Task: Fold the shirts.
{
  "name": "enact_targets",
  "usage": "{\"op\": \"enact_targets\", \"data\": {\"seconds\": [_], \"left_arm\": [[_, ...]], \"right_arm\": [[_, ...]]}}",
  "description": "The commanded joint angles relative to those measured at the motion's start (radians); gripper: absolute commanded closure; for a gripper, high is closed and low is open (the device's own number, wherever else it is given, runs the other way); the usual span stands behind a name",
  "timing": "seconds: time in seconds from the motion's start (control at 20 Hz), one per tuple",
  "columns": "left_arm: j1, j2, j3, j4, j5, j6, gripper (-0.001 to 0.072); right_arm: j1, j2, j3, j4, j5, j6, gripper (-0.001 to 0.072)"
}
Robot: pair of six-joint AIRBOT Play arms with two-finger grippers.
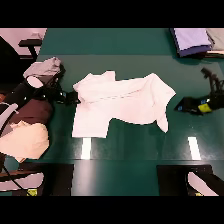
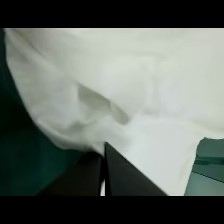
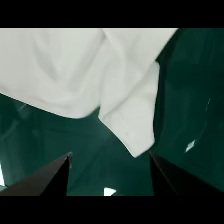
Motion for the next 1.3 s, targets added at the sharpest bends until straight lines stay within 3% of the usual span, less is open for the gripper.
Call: {"op": "enact_targets", "data": {"seconds": [0.0, 0.1, 0.15, 0.35, 0.4, 0.5, 0.6, 0.7, 0.9, 1.1, 1.25], "left_arm": [[-0.002, 0.000, 0.059, -0.001, -0.041, 0.003, 0.0685], [-0.002, 0.000, 0.060, -0.001, -0.041, 0.003, 0.0685], [-0.002, 0.000, 0.060, 0.000, -0.041, 0.003, 0.0685], [-0.002, 0.000, 0.060, 0.001, -0.042, 0.003, 0.0685], [-0.002, 0.000, 0.060, 0.001, -0.042, 0.003, 0.0685], [-0.002, 0.000, 0.060, 0.001, -0.041, 0.003, 0.0685], [-0.002, 0.000, 0.060, 0.001, -0.048, 0.003, 0.0685], [-0.002, 0.012, 0.060, 0.003, -0.062, 0.003, 0.0686], [0.044, 0.198, 0.116, 0.014, -0.081, 0.002, 0.0686], [0.129, 0.437, 0.332, 0.013, -0.127, -0.002, 0.0686], [0.137, 0.577, 0.528, 0.014, -0.086, -0.018, 0.0685]], "right_arm": [[-0.021, 0.000, -0.173, -0.027, -0.015, 0.013, 0.0130], [-0.039, -0.039, -0.256, -0.023, -0.077, 0.025, 0.0158], [-0.039, -0.065, -0.286, -0.016, -0.116, 0.026, 0.0209], [-0.032, -0.179, -0.300, 0.092, -0.241, 0.025, 0.0214], [-0.022, -0.201, -0.285, 0.107, -0.256, 0.024, 0.0263], [0.015, -0.246, -0.242, 0.106, -0.255, 0.019, 0.0270], [0.070, -0.281, -0.211, 0.104, -0.249, 0.019, 0.0411], [0.119, -0.293, -0.191, 0.098, -0.240, 0.018, 0.0693], [0.127, -0.177, -0.058, 0.097, -0.145, 0.018, 0.0700], [0.030, 0.066, 0.251, 0.098, -0.111, 0.019, 0.0700], [-0.051, 0.195, 0.512, 0.098, -0.117, 0.019, 0.0700]]}}
